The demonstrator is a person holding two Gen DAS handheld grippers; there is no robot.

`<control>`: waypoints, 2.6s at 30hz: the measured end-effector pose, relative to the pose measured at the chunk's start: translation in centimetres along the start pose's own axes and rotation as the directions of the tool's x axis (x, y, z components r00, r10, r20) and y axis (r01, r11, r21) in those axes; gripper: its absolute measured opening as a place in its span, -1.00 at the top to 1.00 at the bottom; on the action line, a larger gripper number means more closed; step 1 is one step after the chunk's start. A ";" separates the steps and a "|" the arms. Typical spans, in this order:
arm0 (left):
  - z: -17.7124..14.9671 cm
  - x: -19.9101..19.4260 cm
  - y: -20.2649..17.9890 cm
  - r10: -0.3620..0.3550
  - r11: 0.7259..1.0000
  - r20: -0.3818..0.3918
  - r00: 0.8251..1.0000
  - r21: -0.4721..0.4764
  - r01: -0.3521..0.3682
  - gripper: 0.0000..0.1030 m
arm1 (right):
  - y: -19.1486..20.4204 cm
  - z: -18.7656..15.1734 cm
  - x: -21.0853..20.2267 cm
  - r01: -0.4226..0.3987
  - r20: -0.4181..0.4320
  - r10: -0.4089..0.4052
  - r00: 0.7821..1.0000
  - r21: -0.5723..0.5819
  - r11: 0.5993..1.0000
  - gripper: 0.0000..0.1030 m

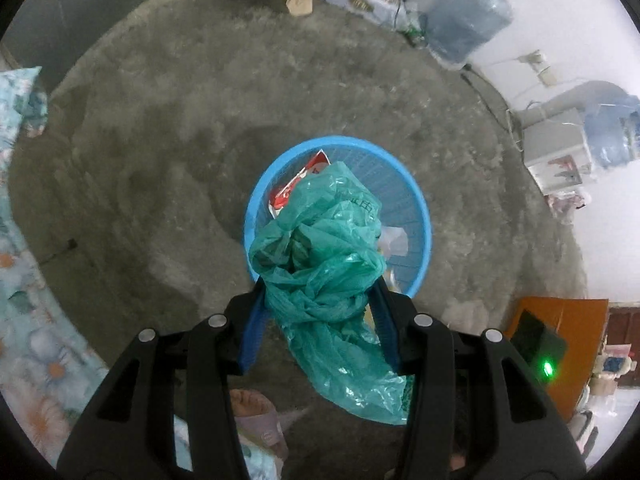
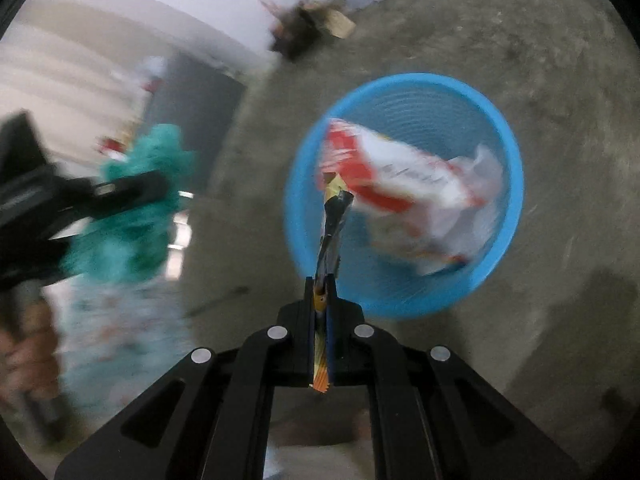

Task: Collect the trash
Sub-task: 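Open the left tool over the wastebasket, then open the right tool, then turn both tools back toward the bed and reach for the trash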

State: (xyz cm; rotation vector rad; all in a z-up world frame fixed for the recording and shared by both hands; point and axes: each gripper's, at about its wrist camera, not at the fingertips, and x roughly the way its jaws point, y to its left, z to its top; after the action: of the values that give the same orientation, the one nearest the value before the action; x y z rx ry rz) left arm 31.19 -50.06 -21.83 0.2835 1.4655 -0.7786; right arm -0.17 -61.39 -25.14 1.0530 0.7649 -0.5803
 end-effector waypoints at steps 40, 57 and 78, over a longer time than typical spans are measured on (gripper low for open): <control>-14.2 -26.6 1.5 -0.212 0.977 0.413 0.886 0.057 0.207 -0.61 | 12.0 -10.1 -19.9 0.063 0.363 -0.025 0.932 -0.091 0.994 -0.59; -37.3 -41.9 17.1 0.040 0.970 0.738 0.673 -0.192 0.152 -0.78 | 29.5 -22.5 -21.8 0.244 0.353 -0.071 0.933 -0.474 0.846 -0.81; -47.9 -43.5 24.8 0.356 0.914 0.704 0.615 -0.400 -0.071 -0.83 | 37.3 -31.2 -21.6 0.324 0.419 -0.034 0.907 -0.643 0.694 -0.87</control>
State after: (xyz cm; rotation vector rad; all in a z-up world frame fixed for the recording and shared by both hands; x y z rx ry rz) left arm 12.84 10.41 6.57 -0.1406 0.6874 -0.3436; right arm 5.71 -16.79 3.21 0.1299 0.6611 -0.5673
